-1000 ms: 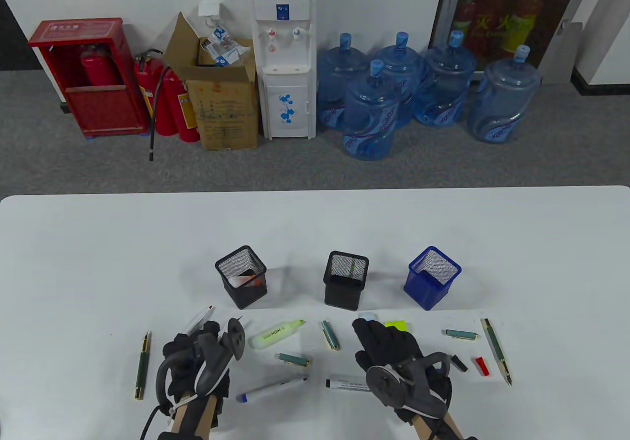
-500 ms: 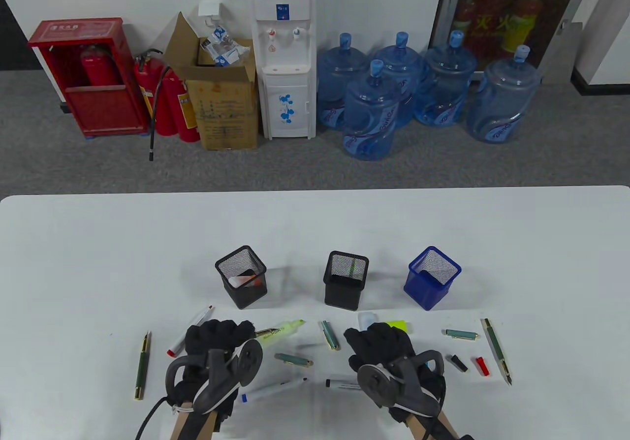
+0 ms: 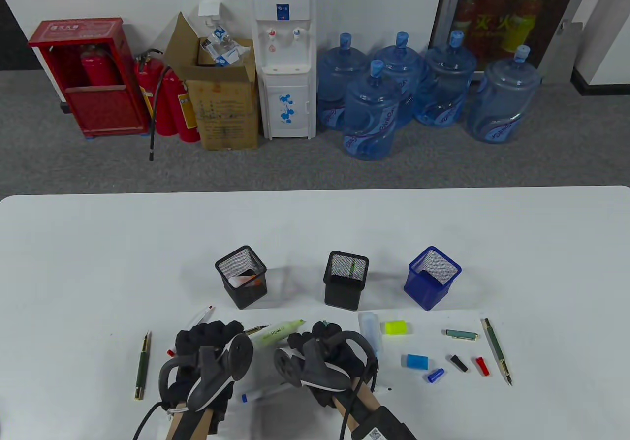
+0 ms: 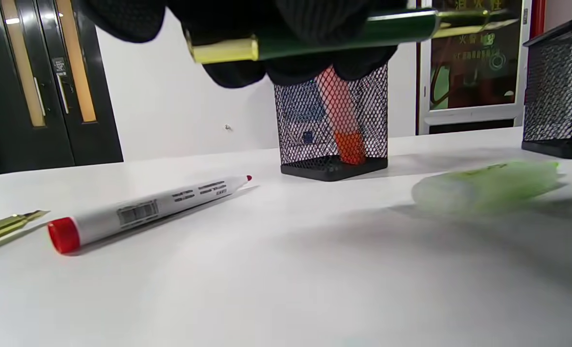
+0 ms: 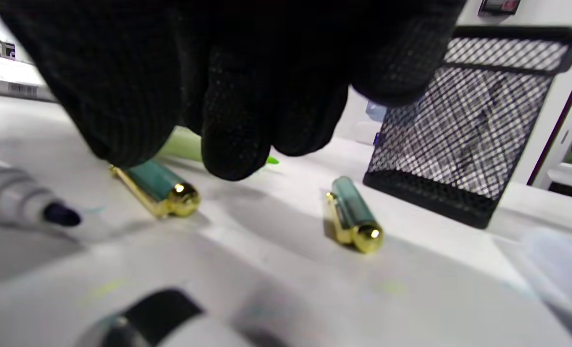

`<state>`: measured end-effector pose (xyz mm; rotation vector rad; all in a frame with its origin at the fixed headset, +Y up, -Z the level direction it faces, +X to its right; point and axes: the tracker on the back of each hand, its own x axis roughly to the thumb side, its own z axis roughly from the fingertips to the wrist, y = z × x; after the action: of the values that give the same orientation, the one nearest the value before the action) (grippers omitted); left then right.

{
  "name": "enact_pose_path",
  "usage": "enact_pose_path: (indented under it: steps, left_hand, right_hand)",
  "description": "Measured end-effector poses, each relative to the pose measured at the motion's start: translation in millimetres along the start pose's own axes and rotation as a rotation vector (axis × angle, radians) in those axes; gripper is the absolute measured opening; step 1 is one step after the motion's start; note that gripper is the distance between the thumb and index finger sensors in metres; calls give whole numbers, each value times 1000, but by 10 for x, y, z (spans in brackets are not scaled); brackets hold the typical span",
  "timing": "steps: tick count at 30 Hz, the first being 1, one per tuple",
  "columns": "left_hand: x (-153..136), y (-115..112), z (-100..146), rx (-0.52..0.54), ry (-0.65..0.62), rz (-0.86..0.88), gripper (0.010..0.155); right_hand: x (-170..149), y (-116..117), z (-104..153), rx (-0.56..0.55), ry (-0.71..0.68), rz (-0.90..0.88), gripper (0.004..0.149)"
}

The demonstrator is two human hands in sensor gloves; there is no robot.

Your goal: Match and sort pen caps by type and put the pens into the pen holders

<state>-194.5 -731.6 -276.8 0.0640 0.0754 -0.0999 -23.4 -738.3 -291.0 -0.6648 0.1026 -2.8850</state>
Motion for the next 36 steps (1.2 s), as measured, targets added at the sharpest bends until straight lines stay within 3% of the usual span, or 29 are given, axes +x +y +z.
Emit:
enact_pose_path:
  steps: [13, 20, 25, 28, 31, 36]
  left_hand:
    - [12, -16, 8, -32, 2, -8, 54]
    - [12, -15, 2, -10, -2, 25, 54]
    - [57, 16, 15, 2, -55, 90, 54]
    - [129, 84, 75, 88, -140, 141, 54]
    - [244, 168, 145, 164, -229, 170, 54]
    - [439, 170, 222, 206, -297, 147, 54]
  right_hand:
    - [40, 71, -56, -23, 23, 34, 57]
    - [7, 21, -54, 43, -37, 57, 61]
    - [-374, -260, 116, -68, 15, 24, 56]
    - [-632, -370, 349, -184, 65, -65, 54]
    - [-766, -285, 606, -294, 105, -149, 53]
    - [-800, -78, 756, -353, 128, -205, 52]
